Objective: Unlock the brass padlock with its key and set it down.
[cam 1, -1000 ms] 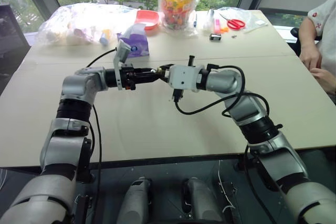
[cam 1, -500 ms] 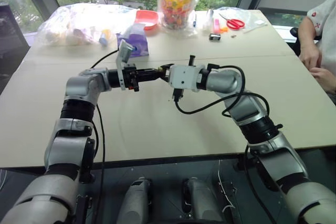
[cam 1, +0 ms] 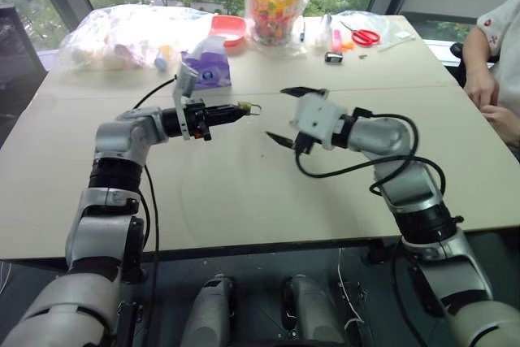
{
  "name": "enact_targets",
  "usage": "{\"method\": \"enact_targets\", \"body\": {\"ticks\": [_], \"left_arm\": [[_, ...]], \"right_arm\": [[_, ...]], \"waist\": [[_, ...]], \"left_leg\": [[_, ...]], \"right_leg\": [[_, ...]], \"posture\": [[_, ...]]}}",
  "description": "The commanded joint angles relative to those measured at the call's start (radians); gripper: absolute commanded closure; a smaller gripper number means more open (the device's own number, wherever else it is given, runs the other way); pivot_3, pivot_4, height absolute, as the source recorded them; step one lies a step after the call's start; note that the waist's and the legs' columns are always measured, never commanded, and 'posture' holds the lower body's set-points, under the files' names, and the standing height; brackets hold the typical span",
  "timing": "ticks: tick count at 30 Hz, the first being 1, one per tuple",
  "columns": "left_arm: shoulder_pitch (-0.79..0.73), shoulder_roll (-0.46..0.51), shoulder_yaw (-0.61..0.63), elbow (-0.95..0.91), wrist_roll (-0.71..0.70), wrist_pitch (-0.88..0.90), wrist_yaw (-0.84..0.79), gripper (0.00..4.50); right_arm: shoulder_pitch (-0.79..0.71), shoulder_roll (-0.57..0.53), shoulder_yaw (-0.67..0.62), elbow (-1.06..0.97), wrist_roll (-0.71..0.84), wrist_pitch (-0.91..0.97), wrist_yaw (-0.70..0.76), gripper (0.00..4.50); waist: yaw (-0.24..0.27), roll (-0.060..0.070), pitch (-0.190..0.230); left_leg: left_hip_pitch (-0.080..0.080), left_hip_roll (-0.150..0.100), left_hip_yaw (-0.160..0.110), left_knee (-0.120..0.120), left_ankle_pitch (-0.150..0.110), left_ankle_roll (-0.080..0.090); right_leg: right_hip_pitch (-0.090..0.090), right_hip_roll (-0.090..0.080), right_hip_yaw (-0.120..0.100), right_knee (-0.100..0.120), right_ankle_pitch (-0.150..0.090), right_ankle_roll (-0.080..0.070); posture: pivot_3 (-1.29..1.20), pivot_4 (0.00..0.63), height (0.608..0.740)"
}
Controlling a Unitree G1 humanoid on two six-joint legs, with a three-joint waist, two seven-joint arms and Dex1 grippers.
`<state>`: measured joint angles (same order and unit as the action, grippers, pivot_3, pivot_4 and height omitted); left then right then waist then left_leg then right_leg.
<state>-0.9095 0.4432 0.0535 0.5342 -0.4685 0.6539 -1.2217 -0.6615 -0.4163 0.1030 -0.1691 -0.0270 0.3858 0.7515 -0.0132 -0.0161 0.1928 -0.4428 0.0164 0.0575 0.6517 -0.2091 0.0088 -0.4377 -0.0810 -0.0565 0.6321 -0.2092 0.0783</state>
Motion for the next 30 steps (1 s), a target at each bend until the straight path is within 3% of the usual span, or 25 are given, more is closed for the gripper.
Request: {"method": "enact_targets", "body": {"ticks": [1, 16, 30], "left_arm": [[0.009, 0.012, 0.014, -0.088, -0.039, 0.026, -0.018, 4.50], [0.071, 0.035, -0.018, -0.295, -0.066, 0.073, -0.036, 4.50], [0.074, 0.068, -0.019, -0.317, -0.091, 0.070, -0.039, 4.50]], "right_arm": [[-0.034, 0.022, -0.058, -0.065, 0.061, 0.087, -0.053, 0.05], [-0.074, 0.028, -0.002, -0.012, 0.097, 0.097, -0.068, 0.05], [-0.045, -0.012, 0.021, -0.009, 0.152, 0.130, 0.005, 0.05]], "waist": [[0.000, 0.000, 0.000], [0.001, 0.000, 0.000], [0.002, 0.000, 0.000]], "left_leg": [[0.000, 0.000, 0.000, 0.000, 0.000, 0.000], [0.000, 0.000, 0.000, 0.000, 0.000, 0.000], [0.000, 0.000, 0.000, 0.000, 0.000, 0.000]], "right_leg": [[0.000, 0.000, 0.000, 0.000, 0.000, 0.000], [0.000, 0.000, 0.000, -0.001, 0.000, 0.000], [0.000, 0.000, 0.000, -0.001, 0.000, 0.000]], "posture": [[0.00, 0.150, 0.740], [0.00, 0.150, 0.740], [0.00, 0.150, 0.740]]}}
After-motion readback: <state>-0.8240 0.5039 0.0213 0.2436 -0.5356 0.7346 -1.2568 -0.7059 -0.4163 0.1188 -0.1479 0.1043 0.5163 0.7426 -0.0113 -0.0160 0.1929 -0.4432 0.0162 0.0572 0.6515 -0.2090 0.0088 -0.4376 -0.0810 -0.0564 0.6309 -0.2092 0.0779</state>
